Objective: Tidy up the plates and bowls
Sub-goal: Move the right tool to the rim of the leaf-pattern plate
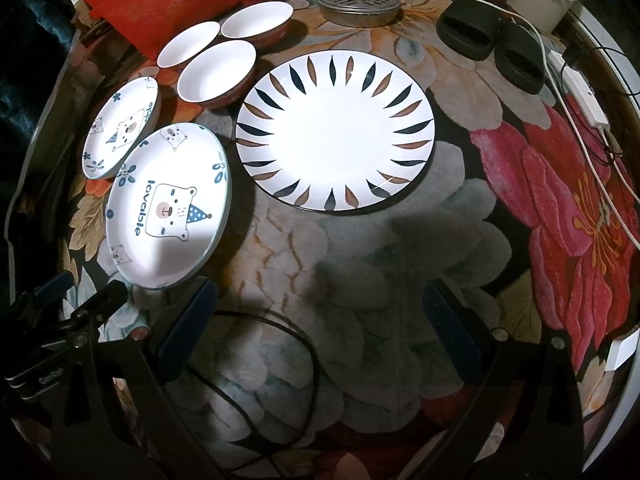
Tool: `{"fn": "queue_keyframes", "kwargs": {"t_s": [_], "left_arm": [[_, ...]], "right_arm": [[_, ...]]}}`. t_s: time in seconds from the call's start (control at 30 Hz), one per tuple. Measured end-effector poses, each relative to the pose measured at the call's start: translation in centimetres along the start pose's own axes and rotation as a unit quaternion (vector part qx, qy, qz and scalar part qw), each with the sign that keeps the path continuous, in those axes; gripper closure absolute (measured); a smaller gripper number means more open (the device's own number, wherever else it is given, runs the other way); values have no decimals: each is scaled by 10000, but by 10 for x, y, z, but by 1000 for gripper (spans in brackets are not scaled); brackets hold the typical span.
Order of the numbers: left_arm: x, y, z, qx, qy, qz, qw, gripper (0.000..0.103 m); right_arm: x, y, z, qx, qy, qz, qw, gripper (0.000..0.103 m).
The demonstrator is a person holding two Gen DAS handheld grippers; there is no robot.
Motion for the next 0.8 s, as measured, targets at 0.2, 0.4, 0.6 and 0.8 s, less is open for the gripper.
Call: {"fn": "queue_keyframes", "kwargs": {"t_s": [0.2, 0.4, 0.6, 0.8], "left_arm": [[-1, 2, -2, 10, 59, 12, 10000, 1], [10, 2, -20, -87, 504, -59, 9987, 1], [47, -2, -38, -581, 722, -120, 9956, 1], [90, 8, -75, -1164, 1003, -92, 9881, 1]], "right_arm": [[1, 2, -2, -11, 7, 6, 10000, 0], [10, 10, -30, -194, 153, -14, 9997, 0], [21, 15, -50, -156, -104, 269, 9995, 0], [68, 12, -83, 142, -128, 195, 9996, 0]]}}
Point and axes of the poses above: each gripper's, at about its wrist camera, not at the fingertips, and y roughly the way its jaws point, z to its left, x to its top, the point moved 5 cm from there along y, roughly the way its jaws point, and after that the axes turned 2 degrees about x, right-handed, at the moved point
